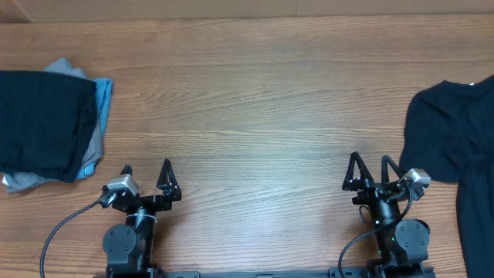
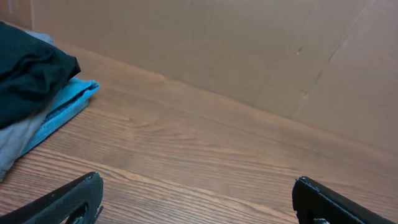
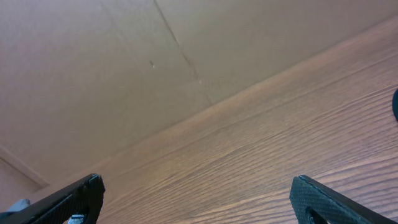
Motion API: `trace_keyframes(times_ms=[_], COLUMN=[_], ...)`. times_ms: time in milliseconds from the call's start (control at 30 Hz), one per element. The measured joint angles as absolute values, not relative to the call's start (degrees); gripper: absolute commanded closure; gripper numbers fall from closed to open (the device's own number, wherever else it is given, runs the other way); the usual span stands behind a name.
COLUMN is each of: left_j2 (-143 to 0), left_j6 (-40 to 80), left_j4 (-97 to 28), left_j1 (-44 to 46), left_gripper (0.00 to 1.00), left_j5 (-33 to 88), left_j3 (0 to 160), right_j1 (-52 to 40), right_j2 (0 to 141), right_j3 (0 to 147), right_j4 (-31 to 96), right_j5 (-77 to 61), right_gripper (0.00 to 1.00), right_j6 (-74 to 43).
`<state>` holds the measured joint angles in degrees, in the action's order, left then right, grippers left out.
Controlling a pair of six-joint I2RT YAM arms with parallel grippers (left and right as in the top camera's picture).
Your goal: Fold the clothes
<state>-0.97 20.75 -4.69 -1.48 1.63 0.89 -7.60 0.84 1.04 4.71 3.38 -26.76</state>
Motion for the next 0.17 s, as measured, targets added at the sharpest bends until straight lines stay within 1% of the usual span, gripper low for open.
trace_keyframes(times_ms=[167], left_j2=[-1.0], left_j6=[20.8], left_j4=[-4.7], left_j1=[-1.5], left_gripper=[0.00], left_j5=[1.6], left_j3=[0.9], right_j1=[-7.6], right_j2=[0.8], right_j3=[1.0], right_j4=[4.7], right_j5=[3.4], right_gripper=[0.00], right_j6=[-26.7])
